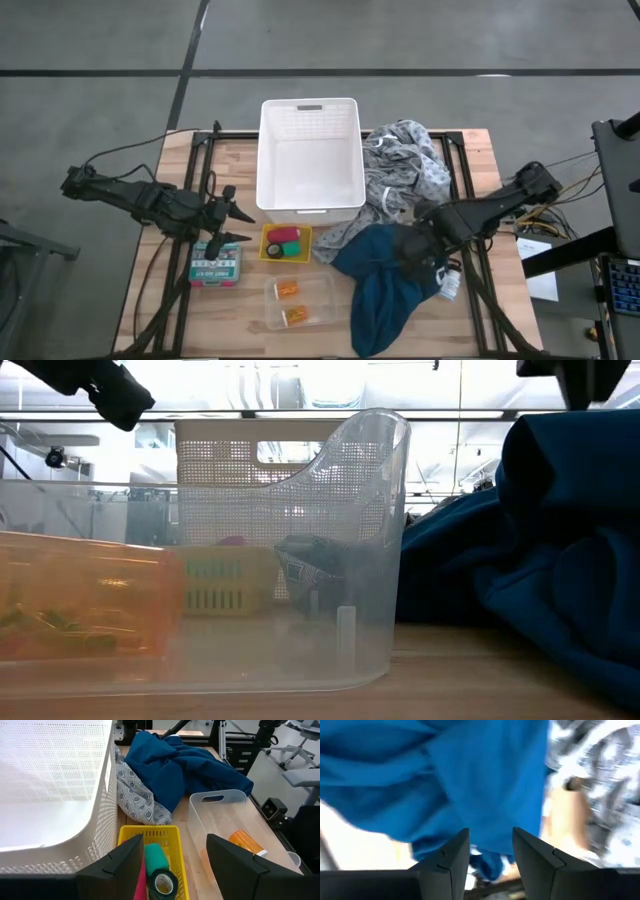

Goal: Pick & Place Medicine items
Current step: Put the white medicine bottle into the transparent bin

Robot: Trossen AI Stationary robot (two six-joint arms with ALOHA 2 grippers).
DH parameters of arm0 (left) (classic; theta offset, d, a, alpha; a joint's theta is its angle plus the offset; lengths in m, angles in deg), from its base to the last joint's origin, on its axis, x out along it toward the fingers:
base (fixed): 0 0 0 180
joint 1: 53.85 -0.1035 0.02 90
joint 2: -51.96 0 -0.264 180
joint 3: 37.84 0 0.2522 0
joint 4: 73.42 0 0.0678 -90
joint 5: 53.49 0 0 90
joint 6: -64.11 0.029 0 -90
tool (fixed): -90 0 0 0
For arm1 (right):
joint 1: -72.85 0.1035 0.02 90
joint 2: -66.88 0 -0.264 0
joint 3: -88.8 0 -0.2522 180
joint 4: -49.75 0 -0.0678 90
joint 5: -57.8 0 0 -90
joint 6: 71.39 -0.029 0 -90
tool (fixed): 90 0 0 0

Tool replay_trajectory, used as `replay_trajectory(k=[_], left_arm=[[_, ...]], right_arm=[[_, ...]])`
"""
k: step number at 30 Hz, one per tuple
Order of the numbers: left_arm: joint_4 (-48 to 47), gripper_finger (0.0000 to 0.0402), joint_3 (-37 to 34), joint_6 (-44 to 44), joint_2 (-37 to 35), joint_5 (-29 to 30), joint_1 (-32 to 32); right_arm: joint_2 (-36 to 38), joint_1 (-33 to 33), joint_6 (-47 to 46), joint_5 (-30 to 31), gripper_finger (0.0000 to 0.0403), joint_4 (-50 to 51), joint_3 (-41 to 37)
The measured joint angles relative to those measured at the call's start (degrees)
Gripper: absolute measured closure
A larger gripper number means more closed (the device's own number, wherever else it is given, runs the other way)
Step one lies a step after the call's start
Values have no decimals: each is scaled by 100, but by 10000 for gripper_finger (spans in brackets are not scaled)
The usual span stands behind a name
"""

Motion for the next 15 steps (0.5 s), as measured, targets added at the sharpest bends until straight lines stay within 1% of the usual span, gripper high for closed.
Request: replay_trajectory(k=[2,5,9,12,15], left_arm=[[1,176,0,0,1,0,0],[-2,176,0,0,2,0,-1],[-49,176,0,0,1,0,0],[-63,176,0,0,-1,0,-1],[-69,176,0,0,-1,0,0]], right_arm=[[15,79,-28,-135,257,-100,36],[51,243,-51,-135,253,-144,36],[149,419,-324,-136,242,-215,34],[311,478,-367,-389,229,-208,29],[483,548,-82,-661,216,-157,28]])
